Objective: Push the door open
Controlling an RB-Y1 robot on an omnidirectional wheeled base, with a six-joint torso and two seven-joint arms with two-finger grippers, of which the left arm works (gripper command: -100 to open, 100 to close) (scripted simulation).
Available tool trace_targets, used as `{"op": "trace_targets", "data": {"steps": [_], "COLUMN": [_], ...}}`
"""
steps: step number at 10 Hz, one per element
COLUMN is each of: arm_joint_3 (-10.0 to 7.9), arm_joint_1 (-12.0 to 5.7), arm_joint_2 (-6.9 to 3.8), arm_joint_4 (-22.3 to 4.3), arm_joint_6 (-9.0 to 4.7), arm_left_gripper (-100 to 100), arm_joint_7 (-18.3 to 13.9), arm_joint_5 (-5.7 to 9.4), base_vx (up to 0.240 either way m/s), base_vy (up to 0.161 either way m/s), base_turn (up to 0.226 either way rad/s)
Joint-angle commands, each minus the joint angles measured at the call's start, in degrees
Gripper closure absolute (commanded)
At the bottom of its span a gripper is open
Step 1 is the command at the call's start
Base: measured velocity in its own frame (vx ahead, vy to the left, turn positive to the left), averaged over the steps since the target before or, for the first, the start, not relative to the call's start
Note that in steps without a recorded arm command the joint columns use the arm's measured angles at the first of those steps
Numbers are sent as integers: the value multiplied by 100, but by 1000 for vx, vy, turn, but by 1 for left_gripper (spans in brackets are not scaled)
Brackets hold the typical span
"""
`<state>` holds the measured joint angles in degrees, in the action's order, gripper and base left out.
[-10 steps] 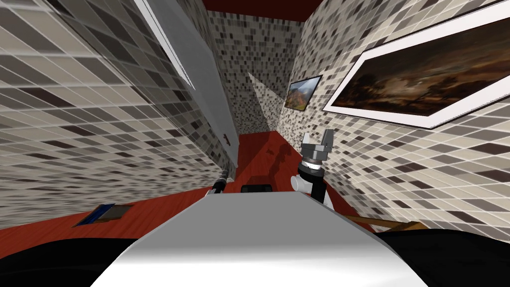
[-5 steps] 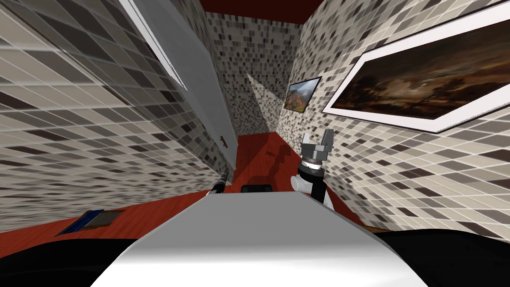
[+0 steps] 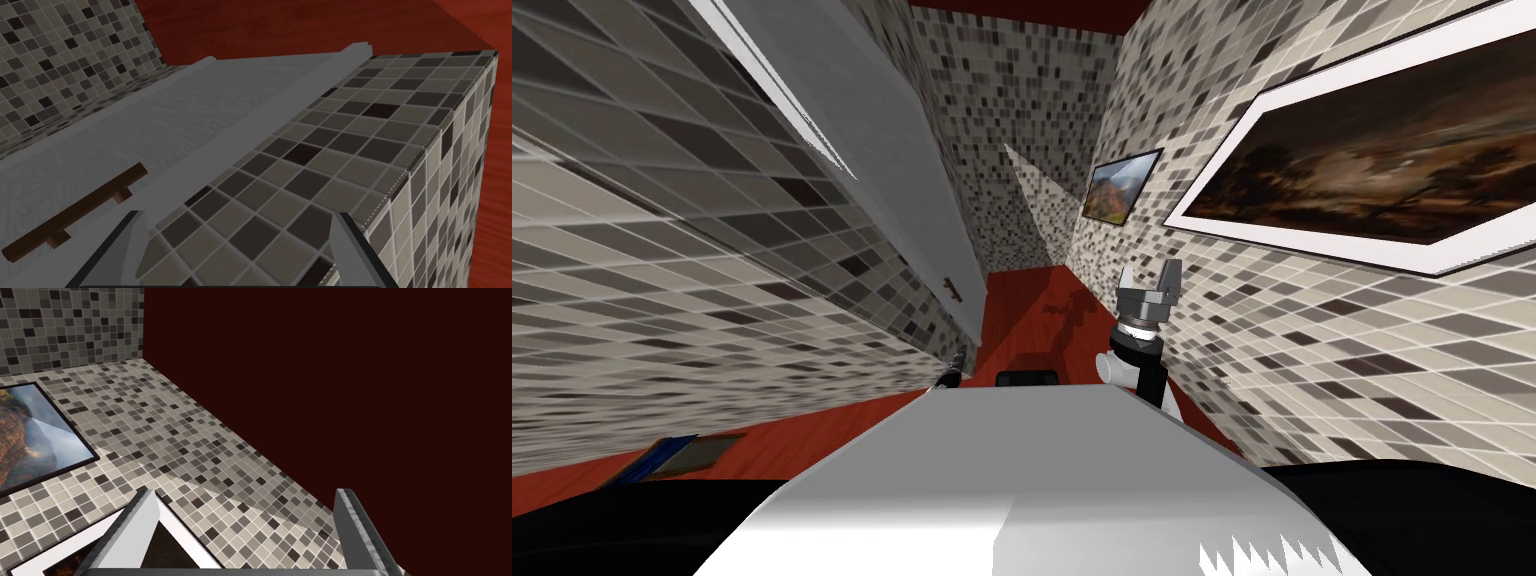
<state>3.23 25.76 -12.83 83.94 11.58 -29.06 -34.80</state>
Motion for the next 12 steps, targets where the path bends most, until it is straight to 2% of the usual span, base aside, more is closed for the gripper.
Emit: {"op": "trace_targets", "data": {"steps": [1, 2, 5, 8, 9, 10, 11, 12], "arm_joint_3": [-14, -13, -13, -19, -21, -25, -27, -31], "arm_joint_1": [-51, -75, -112, -178, -191, -219, -232, -260], "arm_joint_2": [-31, -71, -130, -228, -248, -287, -306, -345], "arm_joint_4": [-196, -343, -565, -933, -1007, -1154, -1227, -1374], "arm_joint_6": [162, 312, 538, 914, 990, 1140, 1216, 1366], "arm_left_gripper": [-100, -100, -100, -100, -100, -100, -100, -100], "arm_joint_7": [-126, -236, -399, -672, -726, -835, -889, -998], "arm_joint_5": [-118, -220, -373, -628, -679, -782, -833, -935], "base_vx": [140, 137, 113, 140, 175, 172, 142, 152], "base_vy": [-84, -104, -70, -82, -79, -76, -80, -77], "base_turn": [2, -2, 2, 0, 5, 0, 1, 0]}}
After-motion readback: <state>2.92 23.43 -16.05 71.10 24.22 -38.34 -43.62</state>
